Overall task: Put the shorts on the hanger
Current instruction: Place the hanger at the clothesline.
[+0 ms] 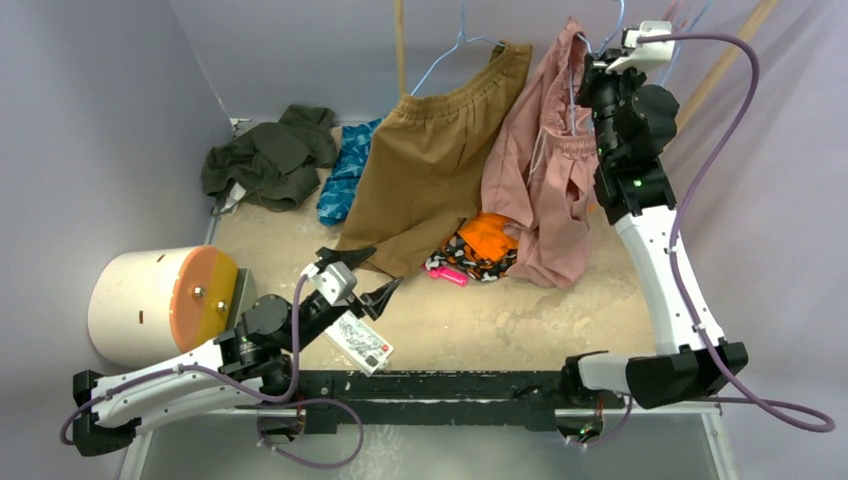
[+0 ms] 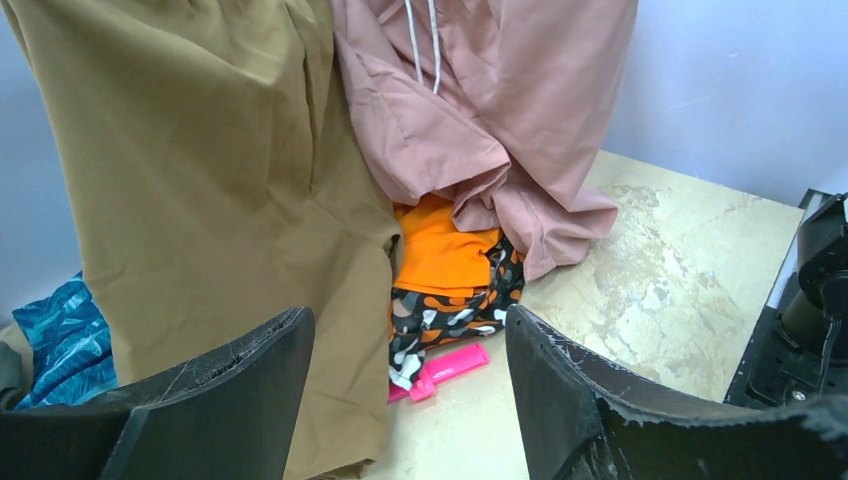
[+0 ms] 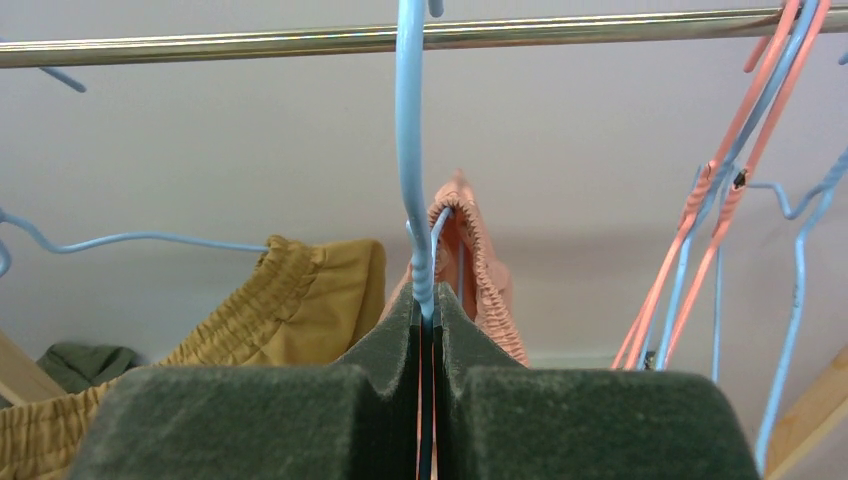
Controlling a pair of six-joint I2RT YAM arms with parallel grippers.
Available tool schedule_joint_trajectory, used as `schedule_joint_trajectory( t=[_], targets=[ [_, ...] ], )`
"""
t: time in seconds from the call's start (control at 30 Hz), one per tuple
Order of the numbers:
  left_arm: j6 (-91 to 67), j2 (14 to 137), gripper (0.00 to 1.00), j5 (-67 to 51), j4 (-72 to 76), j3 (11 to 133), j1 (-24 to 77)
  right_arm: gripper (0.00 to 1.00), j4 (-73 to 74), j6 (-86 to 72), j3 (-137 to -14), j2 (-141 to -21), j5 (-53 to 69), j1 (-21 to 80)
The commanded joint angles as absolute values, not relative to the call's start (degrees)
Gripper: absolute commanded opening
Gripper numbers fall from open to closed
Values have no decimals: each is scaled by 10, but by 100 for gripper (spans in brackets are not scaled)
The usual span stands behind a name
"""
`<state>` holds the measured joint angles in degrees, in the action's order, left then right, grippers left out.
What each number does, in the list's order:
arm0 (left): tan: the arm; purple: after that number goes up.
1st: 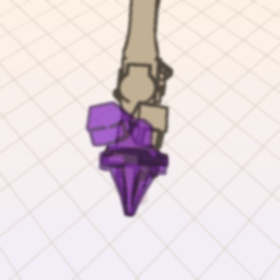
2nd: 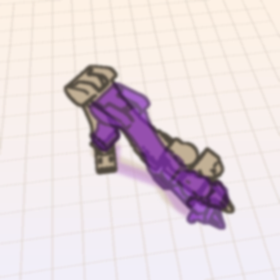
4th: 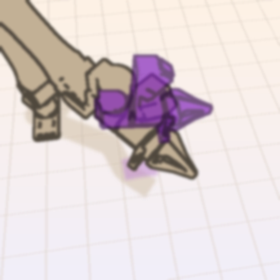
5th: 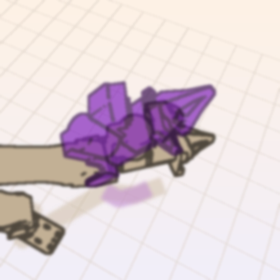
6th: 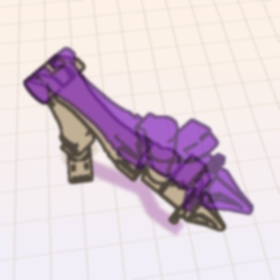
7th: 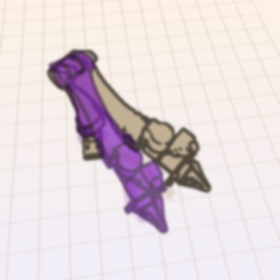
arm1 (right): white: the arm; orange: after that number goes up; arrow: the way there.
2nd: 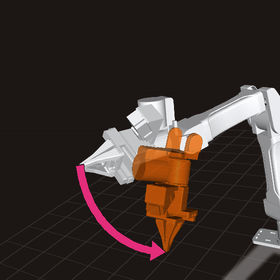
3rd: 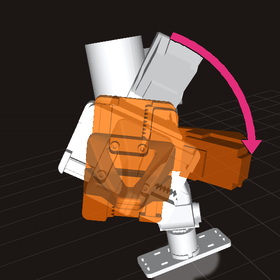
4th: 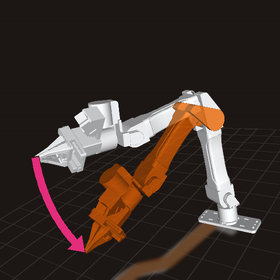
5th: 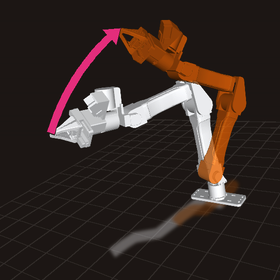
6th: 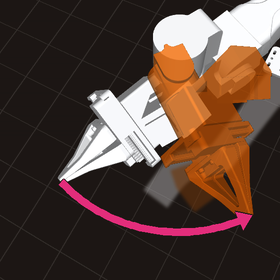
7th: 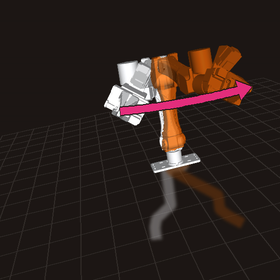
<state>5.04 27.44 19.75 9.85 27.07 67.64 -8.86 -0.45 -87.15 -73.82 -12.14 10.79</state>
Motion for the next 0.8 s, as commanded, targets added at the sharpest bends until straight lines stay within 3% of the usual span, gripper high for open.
schedule_joint_trajectory(
  t=[0.0,0.77],
  targets=[
    [43,273,69,211,123,273,679,0,-178,-16,-895,-747,-86,95],
    [43,298,69,215,122,272,679,0,-185,-15,-962,-809,-80,89]
  ],
)
